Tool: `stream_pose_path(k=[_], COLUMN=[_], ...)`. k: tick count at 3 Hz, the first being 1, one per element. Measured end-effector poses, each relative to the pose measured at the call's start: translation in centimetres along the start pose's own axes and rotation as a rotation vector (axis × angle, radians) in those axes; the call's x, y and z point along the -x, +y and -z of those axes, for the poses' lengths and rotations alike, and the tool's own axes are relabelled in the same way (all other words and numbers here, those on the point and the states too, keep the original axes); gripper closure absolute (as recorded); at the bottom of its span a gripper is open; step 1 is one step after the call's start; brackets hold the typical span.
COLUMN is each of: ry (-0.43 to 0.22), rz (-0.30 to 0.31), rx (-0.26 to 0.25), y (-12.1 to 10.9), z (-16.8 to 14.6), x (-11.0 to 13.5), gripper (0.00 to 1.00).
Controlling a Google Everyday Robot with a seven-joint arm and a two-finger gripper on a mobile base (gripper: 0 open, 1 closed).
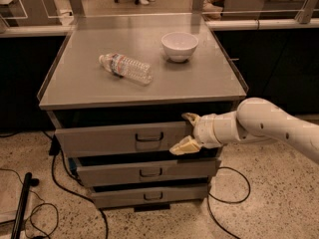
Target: Open top drawer
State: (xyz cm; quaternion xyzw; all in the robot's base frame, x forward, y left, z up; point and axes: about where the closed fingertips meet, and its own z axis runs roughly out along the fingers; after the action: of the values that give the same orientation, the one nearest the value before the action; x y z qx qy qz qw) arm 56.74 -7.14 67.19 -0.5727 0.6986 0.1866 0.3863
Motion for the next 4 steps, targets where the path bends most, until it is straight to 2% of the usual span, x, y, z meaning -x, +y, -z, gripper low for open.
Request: stream_pose_path(k=[2, 3, 4], ry=[0.0, 0.0, 0.0], rz=[0.0, 0.0, -0.001], rx=[0.0, 0.0, 0.0], y=[-0.3, -0.5, -0.5], z=[0.7, 1.4, 1.5], x=[0.5, 0.7, 0.7], gripper=[0.83, 1.0, 1.0])
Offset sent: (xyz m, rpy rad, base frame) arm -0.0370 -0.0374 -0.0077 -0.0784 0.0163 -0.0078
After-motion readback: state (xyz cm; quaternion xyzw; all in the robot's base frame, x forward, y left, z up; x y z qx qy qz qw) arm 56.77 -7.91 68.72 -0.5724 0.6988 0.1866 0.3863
